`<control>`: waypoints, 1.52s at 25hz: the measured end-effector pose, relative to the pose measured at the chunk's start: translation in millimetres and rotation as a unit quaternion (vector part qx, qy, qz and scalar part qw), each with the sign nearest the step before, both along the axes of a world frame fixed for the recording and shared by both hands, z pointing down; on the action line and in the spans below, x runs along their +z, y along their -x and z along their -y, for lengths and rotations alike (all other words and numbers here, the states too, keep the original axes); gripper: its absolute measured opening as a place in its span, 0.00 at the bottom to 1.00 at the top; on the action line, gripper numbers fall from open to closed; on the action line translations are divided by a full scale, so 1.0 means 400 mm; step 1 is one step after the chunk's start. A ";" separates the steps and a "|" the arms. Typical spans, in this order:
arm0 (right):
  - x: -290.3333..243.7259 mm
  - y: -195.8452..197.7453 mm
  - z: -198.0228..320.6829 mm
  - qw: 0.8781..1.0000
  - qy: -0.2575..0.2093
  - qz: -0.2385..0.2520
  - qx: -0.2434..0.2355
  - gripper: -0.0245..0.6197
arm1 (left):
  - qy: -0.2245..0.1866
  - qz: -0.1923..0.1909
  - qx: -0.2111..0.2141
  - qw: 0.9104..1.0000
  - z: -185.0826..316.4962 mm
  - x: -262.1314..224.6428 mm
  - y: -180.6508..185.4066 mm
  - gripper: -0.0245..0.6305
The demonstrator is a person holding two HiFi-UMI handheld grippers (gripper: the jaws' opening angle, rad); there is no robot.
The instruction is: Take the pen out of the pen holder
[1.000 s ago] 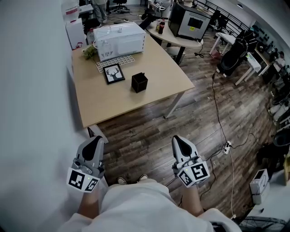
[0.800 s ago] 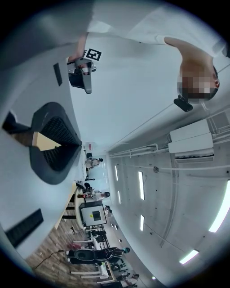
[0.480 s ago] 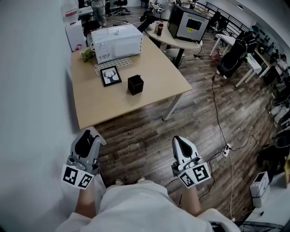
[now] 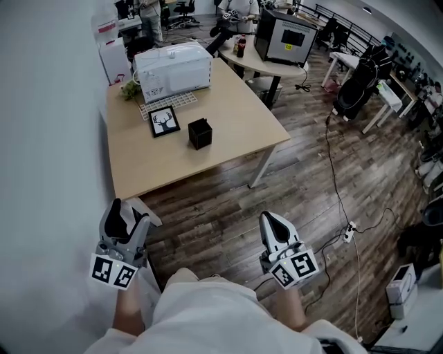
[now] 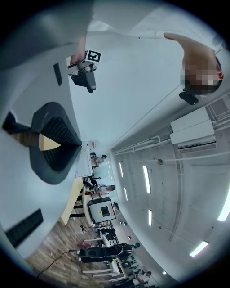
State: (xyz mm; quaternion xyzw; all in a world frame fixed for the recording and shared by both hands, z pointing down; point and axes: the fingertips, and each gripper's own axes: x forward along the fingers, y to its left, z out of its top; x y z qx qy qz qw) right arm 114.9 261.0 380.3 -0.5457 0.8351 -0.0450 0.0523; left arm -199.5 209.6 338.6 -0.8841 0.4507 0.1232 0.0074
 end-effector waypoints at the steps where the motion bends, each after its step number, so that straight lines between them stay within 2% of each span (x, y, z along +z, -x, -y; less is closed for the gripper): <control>1: 0.002 -0.006 0.000 1.000 0.004 -0.001 0.000 0.04 | 0.003 0.001 -0.001 1.000 0.004 0.002 -0.005 0.61; 8: 0.033 -0.043 0.044 1.000 0.023 -0.003 0.015 0.04 | 0.015 0.018 -0.004 1.000 0.094 0.035 -0.050 0.74; 16: 0.077 -0.084 0.190 0.996 0.062 -0.023 0.052 0.04 | 0.044 0.008 0.037 0.998 0.337 0.114 -0.132 0.74; 20: 0.063 -0.046 0.346 0.995 0.072 -0.042 0.050 0.04 | 0.051 -0.009 0.044 0.998 0.497 0.134 -0.122 0.74; 27: 0.040 0.076 0.611 0.993 0.088 -0.080 0.016 0.04 | 0.080 -0.033 0.067 0.994 0.743 0.201 -0.093 0.74; 33: 0.064 0.107 0.689 0.989 0.122 -0.075 0.026 0.04 | 0.104 -0.018 0.079 0.991 0.877 0.242 -0.080 0.74; 38: 0.073 0.054 0.734 0.989 0.122 -0.056 0.054 0.04 | 0.118 0.002 0.108 0.987 0.947 0.269 -0.161 0.74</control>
